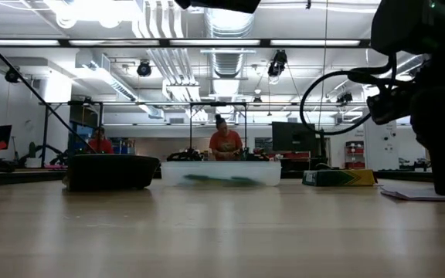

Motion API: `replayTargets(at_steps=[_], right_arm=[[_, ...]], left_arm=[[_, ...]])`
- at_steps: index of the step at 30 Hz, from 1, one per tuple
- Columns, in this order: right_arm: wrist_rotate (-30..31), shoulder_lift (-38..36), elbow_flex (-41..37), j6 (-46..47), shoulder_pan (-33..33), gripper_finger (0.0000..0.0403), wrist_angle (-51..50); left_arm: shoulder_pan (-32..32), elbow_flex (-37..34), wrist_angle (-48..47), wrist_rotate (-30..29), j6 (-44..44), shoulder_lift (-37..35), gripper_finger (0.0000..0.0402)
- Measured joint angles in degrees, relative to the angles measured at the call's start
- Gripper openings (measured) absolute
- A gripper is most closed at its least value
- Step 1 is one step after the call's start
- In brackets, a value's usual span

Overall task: Pack school essentials
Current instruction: Put the purple sticky note into the blue supply box

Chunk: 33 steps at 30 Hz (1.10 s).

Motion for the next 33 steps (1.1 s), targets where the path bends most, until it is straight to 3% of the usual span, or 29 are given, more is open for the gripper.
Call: replayTargets(at_steps=[8, 20, 27, 33], right_arm=[[0.25, 4.17, 0.74, 0.26, 0.47, 0.0199, 0.52], [0.27, 4.57, 0.72, -1.41, 0.52, 0.0023, 3.59], [2.36, -0.98, 0.42, -4.14, -0.07, 0.0015, 3.04], [6.67, -6.62, 2.8, -8.91, -3.12, 0.0013, 3.61]], left_arm=[[0.0, -0.45, -0.03, -2.07, 0.0, 0.0, 0.013], [0.01, -0.81, 0.02, -2.12, -0.04, 0.02, 0.013], [0.07, -0.96, -0.01, -2.12, 0.21, 0.04, 0.013], [0.09, -1.03, 0.33, -4.07, 7.2, 0.04, 0.013]])
